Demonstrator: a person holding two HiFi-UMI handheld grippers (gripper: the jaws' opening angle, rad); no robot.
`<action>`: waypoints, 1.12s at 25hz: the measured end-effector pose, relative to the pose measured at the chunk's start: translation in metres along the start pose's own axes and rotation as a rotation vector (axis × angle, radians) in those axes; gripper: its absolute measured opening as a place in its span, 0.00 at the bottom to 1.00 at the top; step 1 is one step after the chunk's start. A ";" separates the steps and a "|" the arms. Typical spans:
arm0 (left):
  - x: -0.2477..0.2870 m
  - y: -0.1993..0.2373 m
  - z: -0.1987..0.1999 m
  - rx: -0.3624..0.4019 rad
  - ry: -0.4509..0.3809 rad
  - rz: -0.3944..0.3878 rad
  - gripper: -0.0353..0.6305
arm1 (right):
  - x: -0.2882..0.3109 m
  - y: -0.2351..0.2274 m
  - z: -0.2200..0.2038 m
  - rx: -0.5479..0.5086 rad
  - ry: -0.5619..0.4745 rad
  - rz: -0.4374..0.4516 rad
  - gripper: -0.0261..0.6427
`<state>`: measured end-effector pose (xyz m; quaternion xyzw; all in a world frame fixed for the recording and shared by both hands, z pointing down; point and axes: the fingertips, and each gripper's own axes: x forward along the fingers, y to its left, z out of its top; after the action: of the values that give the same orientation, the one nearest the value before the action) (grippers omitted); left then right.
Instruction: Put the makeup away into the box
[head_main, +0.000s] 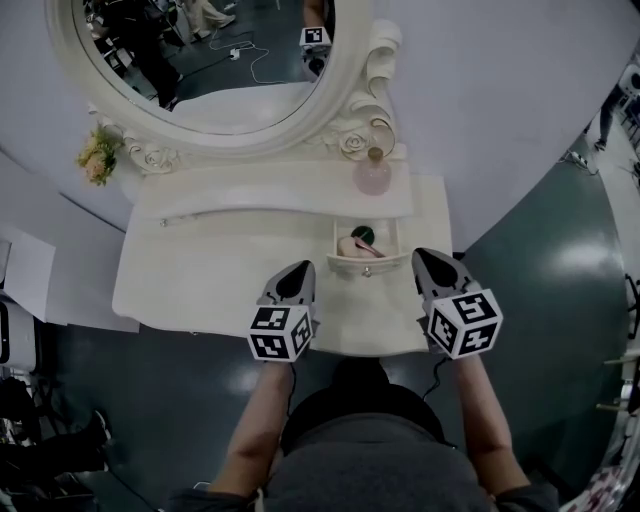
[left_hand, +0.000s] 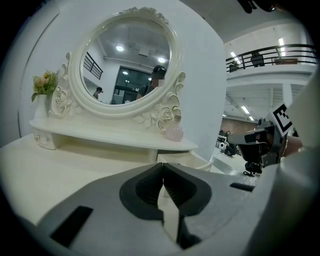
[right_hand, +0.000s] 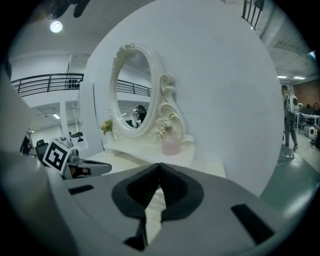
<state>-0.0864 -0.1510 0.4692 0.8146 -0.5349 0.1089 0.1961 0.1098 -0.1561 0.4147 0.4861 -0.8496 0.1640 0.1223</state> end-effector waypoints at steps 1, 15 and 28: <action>0.000 -0.001 0.000 0.002 0.000 -0.002 0.06 | -0.002 0.000 -0.002 0.004 -0.001 -0.003 0.05; -0.004 -0.013 0.001 0.019 -0.010 -0.020 0.06 | -0.020 -0.007 -0.022 0.074 -0.033 -0.041 0.05; -0.010 -0.016 0.000 0.023 -0.016 -0.017 0.06 | -0.024 -0.005 -0.037 0.043 -0.013 -0.065 0.04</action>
<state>-0.0760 -0.1374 0.4618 0.8222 -0.5281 0.1070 0.1834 0.1282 -0.1250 0.4407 0.5168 -0.8305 0.1751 0.1118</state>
